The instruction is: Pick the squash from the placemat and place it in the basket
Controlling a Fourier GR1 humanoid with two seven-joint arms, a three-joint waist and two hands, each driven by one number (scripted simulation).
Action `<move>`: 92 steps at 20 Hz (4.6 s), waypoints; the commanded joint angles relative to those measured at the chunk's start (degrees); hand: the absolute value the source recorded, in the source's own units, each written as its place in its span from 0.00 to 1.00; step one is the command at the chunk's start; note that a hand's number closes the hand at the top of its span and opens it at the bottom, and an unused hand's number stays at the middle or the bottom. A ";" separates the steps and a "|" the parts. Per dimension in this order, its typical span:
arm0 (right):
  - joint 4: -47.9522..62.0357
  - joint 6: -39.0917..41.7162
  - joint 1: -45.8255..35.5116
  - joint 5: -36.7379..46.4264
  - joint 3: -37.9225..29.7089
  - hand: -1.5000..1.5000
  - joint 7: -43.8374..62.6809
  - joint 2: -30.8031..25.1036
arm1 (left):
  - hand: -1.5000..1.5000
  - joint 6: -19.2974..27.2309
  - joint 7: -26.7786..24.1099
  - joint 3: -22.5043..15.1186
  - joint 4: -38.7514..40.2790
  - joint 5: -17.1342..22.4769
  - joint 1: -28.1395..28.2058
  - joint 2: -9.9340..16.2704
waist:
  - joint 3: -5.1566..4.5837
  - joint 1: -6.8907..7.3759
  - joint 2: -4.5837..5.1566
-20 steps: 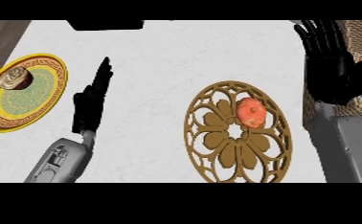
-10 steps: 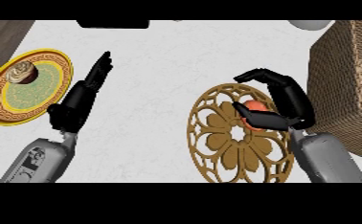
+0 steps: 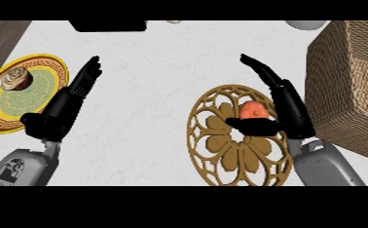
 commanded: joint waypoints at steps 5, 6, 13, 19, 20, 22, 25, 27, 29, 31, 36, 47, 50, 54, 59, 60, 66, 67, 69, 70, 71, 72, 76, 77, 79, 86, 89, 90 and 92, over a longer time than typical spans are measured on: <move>-8.94 15.37 -6.98 11.51 0.34 0.00 25.99 -17.90 | 0.50 -0.03 -0.29 0.44 -0.36 -0.27 2.19 0.20 | -0.26 -1.20 -0.36; -10.28 19.56 -7.50 10.13 1.52 0.00 28.68 -18.62 | 0.50 -0.18 -0.50 1.10 0.18 0.15 0.75 -0.16 | -0.21 -1.25 -0.11; -20.07 42.07 -10.57 -12.16 -4.91 0.00 43.05 -24.87 | 0.50 0.10 0.64 1.29 -2.31 -0.54 1.03 -0.54 | 0.12 -0.27 0.36; -29.90 47.32 -5.67 -24.00 -15.65 0.00 52.25 -28.67 | 0.50 -2.71 0.40 2.87 -1.45 -0.82 1.89 -1.14 | 0.23 0.01 0.59; -28.15 47.87 -6.27 -22.18 -15.16 0.00 51.27 -26.22 | 0.50 -2.27 0.59 2.26 -2.62 -2.35 1.32 -2.95 | 0.24 0.53 0.70; -33.08 48.27 -5.96 -26.23 -18.37 0.00 55.55 -27.95 | 0.50 -2.37 2.00 2.16 -1.77 -2.98 0.28 -3.73 | 0.23 0.26 0.64; -29.46 48.98 -0.16 -19.02 -19.12 0.00 46.34 -26.47 | 0.50 -5.24 0.29 4.83 1.11 -3.18 -0.88 -3.12 | 0.27 0.55 0.81; -33.25 46.40 3.50 -15.66 -17.25 0.00 47.64 -23.73 | 0.50 -3.96 0.08 3.35 -3.88 -5.05 3.73 -3.93 | 0.28 0.69 0.70; -29.82 46.90 3.18 -16.57 -21.43 0.00 44.50 -22.90 | 0.50 -5.92 5.51 6.07 -3.82 -2.80 -0.81 -2.95 | 0.29 0.58 0.74; -30.97 44.14 5.00 -10.41 -16.07 0.00 43.99 -18.13 | 0.50 -2.33 1.71 2.83 -5.24 -7.75 3.64 -6.43 | 0.28 0.84 0.75; -21.11 39.32 6.20 1.48 -13.67 0.00 31.81 -11.84 | 0.50 -6.97 3.30 7.27 -3.75 -5.09 0.32 -4.95 | 0.28 1.00 0.89; -9.14 33.24 8.02 17.05 -10.37 0.00 18.53 -3.72 | 0.50 -6.77 3.27 7.80 -4.20 -11.52 2.08 -10.59 | 0.27 0.96 0.82; -9.10 35.16 5.97 18.21 -11.37 0.00 19.10 -1.09 | 0.50 -11.00 4.93 10.66 -3.41 -10.09 0.93 -10.19 | 0.26 0.89 0.81; -5.15 34.03 7.83 18.04 -14.89 0.00 9.90 -1.74 | 0.50 -12.43 3.69 11.11 -5.08 -10.82 3.72 -10.96 | 0.27 0.97 0.81; -14.25 39.00 6.50 18.17 -13.56 0.00 20.08 3.39 | 0.50 -12.43 6.29 12.31 -8.04 -12.74 3.73 -12.31 | 0.25 0.90 0.75; -10.76 38.29 8.27 19.30 -14.49 0.00 14.47 2.41 | 0.50 -14.27 4.96 14.87 -3.64 -11.57 0.02 -12.05 | 0.25 0.79 0.80; -12.49 37.32 10.67 26.63 -10.17 0.00 18.39 5.20 | 0.50 -14.51 5.54 13.79 -7.10 -12.89 3.18 -14.06 | 0.25 0.87 0.78; -6.21 38.36 3.39 26.20 -11.44 0.00 18.50 5.70 | 0.50 -12.88 3.45 11.78 -7.23 -15.65 5.33 -15.55 | 0.25 1.18 0.83; -9.84 40.39 6.92 26.02 -12.12 0.00 18.22 5.02 | 0.50 -15.84 6.58 16.72 -2.81 -13.02 -1.68 -12.67 | 0.25 0.80 0.82; -5.41 39.04 6.35 26.28 -14.04 0.00 14.85 4.95 | 0.50 -15.92 4.95 15.73 -6.06 -13.89 2.70 -13.67 | 0.26 0.97 0.81; -6.06 40.07 5.09 27.80 -12.36 0.00 16.97 5.30 | 0.50 -15.22 2.61 14.40 -1.61 -15.19 1.01 -15.40 | 0.25 0.88 0.84; -9.99 42.16 6.23 27.03 -13.71 0.00 18.48 5.26 | 0.50 -17.19 4.14 17.52 -1.83 -13.16 -0.45 -13.57 | 0.25 0.80 0.80; -2.76 37.87 6.33 30.75 -12.80 0.00 13.62 7.30 | 0.50 -15.25 6.51 14.47 -6.72 -16.27 2.13 -16.72 | 0.26 0.92 0.80; -6.67 37.20 9.24 32.09 -10.57 0.00 15.94 8.69 | 0.50 -17.19 3.61 16.29 -7.61 -14.69 6.24 -15.15 | 0.25 0.94 0.77; -7.00 38.21 7.72 32.35 -10.31 0.00 18.41 10.20 | 0.50 -13.61 1.67 14.70 0.85 -18.75 -0.86 -18.15 | 0.24 0.63 0.82; 7.78 34.91 2.74 36.33 -12.11 0.00 13.49 10.85 | 0.50 -17.89 1.13 18.88 -1.05 -15.79 1.09 -15.36 | 0.25 1.04 0.87; 4.95 35.33 7.00 36.09 -13.57 0.00 11.26 9.53 | 0.50 -19.51 7.10 19.62 -5.13 -14.36 -0.16 -14.94 | 0.26 0.85 0.80; 10.21 33.80 4.14 36.34 -14.18 0.00 9.76 10.51 | 0.50 -18.49 4.88 18.88 -3.63 -15.61 1.51 -16.28 | 0.26 0.96 0.83; 7.46 37.07 4.10 35.99 -13.93 0.00 11.63 10.69 | 0.50 -16.88 4.37 15.75 -7.82 -18.48 5.20 -18.46 | 0.26 1.00 0.79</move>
